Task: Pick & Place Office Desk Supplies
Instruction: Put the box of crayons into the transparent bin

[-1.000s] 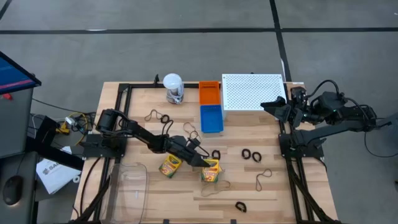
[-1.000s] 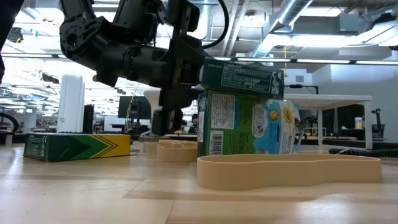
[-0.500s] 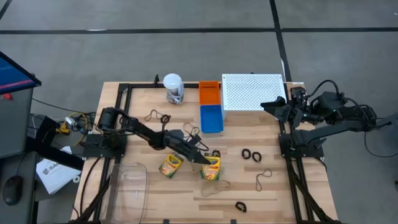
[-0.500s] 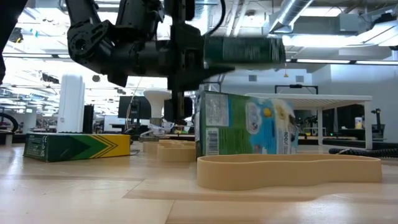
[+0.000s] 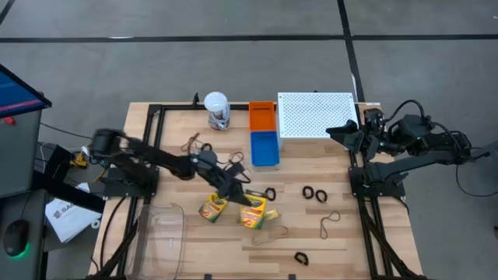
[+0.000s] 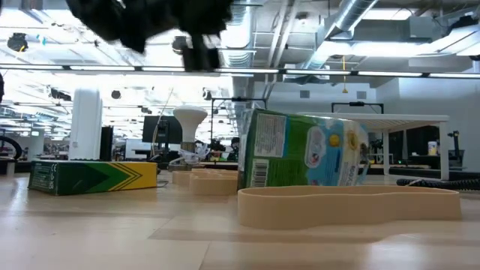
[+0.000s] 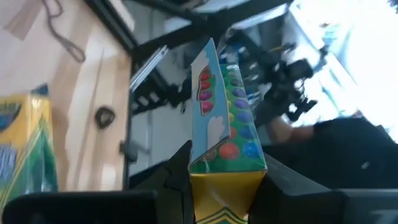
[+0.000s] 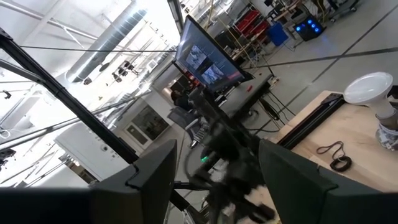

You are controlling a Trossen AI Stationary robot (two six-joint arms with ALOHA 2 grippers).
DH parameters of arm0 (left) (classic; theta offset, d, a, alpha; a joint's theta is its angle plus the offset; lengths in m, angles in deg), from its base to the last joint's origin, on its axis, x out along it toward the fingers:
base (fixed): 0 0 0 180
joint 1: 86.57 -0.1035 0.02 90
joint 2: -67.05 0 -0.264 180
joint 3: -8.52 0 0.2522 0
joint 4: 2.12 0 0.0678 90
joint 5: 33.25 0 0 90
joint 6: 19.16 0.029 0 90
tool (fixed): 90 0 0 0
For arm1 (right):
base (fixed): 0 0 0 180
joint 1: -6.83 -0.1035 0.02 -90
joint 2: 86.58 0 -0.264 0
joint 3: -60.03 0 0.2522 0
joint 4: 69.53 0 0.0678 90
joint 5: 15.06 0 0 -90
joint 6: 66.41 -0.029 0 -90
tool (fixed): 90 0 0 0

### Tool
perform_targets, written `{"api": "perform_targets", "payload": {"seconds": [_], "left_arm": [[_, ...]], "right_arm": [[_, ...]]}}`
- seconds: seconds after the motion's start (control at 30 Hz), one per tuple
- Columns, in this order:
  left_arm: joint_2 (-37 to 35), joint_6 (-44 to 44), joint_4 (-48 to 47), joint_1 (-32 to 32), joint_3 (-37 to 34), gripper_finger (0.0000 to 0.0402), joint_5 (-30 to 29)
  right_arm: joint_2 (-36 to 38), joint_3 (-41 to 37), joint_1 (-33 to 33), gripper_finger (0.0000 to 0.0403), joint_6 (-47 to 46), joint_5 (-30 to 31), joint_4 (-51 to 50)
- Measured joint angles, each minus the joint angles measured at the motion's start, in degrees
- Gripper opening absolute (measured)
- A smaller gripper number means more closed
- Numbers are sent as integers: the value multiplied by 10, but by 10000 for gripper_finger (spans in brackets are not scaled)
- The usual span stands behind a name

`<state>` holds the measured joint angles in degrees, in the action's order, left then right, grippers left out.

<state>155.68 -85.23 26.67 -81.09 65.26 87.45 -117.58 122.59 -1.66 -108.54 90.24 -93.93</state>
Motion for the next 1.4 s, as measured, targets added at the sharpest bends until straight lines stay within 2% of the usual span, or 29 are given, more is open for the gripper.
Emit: {"api": "perform_targets", "payload": {"seconds": [0.13,0.23,0.37,0.5,0.67,0.87,0.97,1.13,1.4], "left_arm": [[-127,54,-237,1,0,87,17],[-216,58,-400,12,0,87,19],[-308,26,-548,49,0,87,23],[-358,-21,-634,101,0,87,33],[-369,-70,-681,173,0,87,97],[-364,-90,-733,256,4,86,102],[-359,-80,-792,289,15,86,77],[-343,-53,-881,306,20,86,-4],[-277,36,-950,306,21,86,-39]], "right_arm": [[0,0,0,224,8,9,3],[0,0,0,224,14,13,5],[0,0,0,224,20,27,4],[0,0,0,224,25,44,4],[0,0,0,224,44,68,17],[0,0,0,224,61,92,29],[0,0,0,224,67,99,36],[0,0,1,224,75,109,38],[0,0,19,224,76,112,40]]}}
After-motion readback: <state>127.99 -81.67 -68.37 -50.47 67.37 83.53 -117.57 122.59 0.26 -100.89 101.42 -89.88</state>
